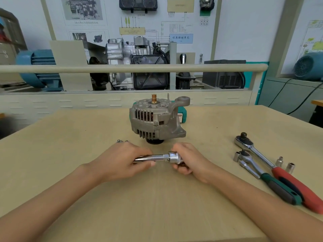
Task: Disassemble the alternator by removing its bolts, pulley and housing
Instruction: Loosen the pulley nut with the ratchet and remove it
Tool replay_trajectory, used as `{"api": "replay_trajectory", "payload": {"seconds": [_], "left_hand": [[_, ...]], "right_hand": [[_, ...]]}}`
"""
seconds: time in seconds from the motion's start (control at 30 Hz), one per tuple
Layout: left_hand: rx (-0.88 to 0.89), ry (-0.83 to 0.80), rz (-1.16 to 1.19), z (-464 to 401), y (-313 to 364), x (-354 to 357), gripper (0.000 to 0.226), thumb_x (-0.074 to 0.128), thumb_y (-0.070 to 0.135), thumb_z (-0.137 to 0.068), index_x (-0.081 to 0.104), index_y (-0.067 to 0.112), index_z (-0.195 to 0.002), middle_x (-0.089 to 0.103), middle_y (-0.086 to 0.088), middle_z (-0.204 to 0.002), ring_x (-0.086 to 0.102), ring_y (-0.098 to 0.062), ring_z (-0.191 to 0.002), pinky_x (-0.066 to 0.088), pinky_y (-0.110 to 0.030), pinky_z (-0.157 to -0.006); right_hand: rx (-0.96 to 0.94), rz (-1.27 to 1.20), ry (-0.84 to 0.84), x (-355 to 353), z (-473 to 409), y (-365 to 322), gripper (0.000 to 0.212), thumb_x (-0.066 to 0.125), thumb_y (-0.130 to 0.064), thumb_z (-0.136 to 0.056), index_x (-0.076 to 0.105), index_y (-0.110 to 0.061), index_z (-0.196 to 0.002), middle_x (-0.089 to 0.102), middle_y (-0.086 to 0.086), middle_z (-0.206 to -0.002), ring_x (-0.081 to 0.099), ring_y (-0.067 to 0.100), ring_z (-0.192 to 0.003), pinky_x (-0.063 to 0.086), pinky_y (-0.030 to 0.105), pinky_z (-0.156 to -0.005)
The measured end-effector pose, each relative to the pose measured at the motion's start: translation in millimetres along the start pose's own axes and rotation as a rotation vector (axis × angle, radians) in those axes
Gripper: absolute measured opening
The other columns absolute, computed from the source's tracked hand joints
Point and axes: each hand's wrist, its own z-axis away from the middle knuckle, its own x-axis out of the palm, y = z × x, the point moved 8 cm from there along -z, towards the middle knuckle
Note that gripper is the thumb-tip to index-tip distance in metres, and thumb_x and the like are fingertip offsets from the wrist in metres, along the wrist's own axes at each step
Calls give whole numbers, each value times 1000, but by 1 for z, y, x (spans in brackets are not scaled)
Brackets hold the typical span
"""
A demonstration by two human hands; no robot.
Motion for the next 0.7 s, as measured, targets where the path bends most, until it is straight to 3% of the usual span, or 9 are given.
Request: {"api": "replay_trajectory", "payload": {"seconds": [0.07,0.2,0.37,0.47,0.57,0.7], "left_hand": [[-6,60,19,-2,-1,0,43,36,54,-90,63,21,-92,52,9,-64,44,-11,-56,33,-29,-57],[62,29,-117,-2,7,13,37,37,48,-98,57,18,-95,65,-2,-82,59,-25,-73,33,-33,-60],[66,117,-82,-6,12,9,49,28,54,-92,59,16,-92,64,-3,-76,60,-27,-69,27,-31,-55],[92,190,-163,-9,19,-1,53,26,52,-90,63,15,-81,60,-1,-60,57,-26,-50,33,-28,-45],[146,214,-211,-9,24,-8,42,36,45,-88,60,16,-69,53,4,-49,49,-20,-36,28,-21,-36],[113,135,-142,-14,21,-2,52,21,57,-87,54,19,-78,55,3,-58,52,-24,-51,27,-28,-49]], "right_hand": [[-31,-65,90,-4,-1,0,24,38,-14,-90,42,-13,-67,43,3,-48,31,8,-31,20,15,-34],[-289,258,342,-11,3,-13,31,49,-10,-86,34,-15,-60,37,2,-57,41,18,-53,34,27,-53],[-235,65,321,-19,-1,-5,33,43,-10,-90,36,-15,-59,39,-4,-48,38,6,-35,27,16,-34],[-177,-19,307,-22,-4,0,34,41,-10,-90,37,-17,-57,39,-7,-43,36,6,-33,23,14,-32],[-189,7,287,-18,-5,0,35,42,-9,-90,36,-16,-57,39,-4,-46,36,7,-33,24,12,-32],[-231,2,290,-19,-2,-2,36,44,-7,-89,34,-15,-56,36,-8,-44,34,6,-35,26,14,-32]]}}
